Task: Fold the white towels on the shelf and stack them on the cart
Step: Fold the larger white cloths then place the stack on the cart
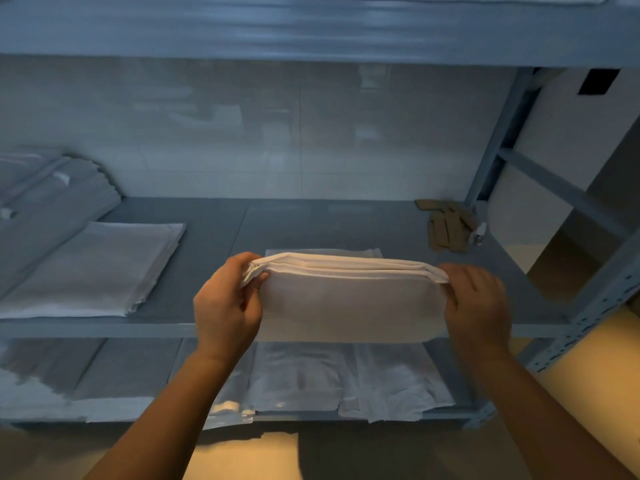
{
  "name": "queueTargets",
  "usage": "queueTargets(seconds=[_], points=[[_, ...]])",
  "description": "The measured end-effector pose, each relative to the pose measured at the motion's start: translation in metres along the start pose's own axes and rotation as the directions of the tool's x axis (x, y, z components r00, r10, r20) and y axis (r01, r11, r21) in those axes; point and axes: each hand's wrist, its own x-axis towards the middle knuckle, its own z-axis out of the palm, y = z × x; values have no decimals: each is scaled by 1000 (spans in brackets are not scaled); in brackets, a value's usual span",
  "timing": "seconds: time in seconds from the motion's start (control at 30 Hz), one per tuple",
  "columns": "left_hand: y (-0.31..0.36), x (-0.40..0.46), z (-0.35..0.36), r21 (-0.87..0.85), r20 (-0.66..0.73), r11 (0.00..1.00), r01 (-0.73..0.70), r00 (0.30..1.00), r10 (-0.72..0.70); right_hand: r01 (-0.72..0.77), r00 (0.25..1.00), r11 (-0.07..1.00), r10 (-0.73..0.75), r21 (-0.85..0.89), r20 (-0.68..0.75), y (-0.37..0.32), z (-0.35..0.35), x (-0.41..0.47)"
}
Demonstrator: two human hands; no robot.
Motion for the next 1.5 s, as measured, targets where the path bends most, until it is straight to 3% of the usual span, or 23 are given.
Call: queueTargets(seconds=[0.13,0.27,0.43,0.5,0.63,0.8,0.93,1.13,1.3,1.43,1.5], points=[[-16,41,27,44,-64,999,31,998,-29,36,999,999,-36,14,-6,14,37,38],[-45,70,55,149,-39,987,60,998,-55,12,997,998,-16,63,70,23,85,72],[-102,84,105,270,84,949,161,978,-190,-32,943,993,-6,110,332,35,156,80],[-126,89,129,295,162,923,247,939,-303,20,924,998,-43,66,380,43,185,76],[-179,81,184,305,283,905,297,879,-384,86,851,996,-62,-22,522,49,249,59],[-248,55,239,328,389,814,480,716,-579,15,728,999,17,-41,685,52,330,17],[-282,31,262,382,424,814,437,700,-574,-109,593,993,107,-51,798,64,374,-7],[-295,43,275,482,433,829,282,746,-505,-103,649,991,132,-85,749,70,389,-7],[-297,63,288,546,449,811,209,744,-495,-100,628,984,178,-149,757,65,400,4],[-290,66,293,659,471,743,120,704,-531,12,580,960,220,-278,784,53,401,5],[-279,68,293,710,467,702,64,703,-536,17,644,944,242,-329,726,46,397,7]])
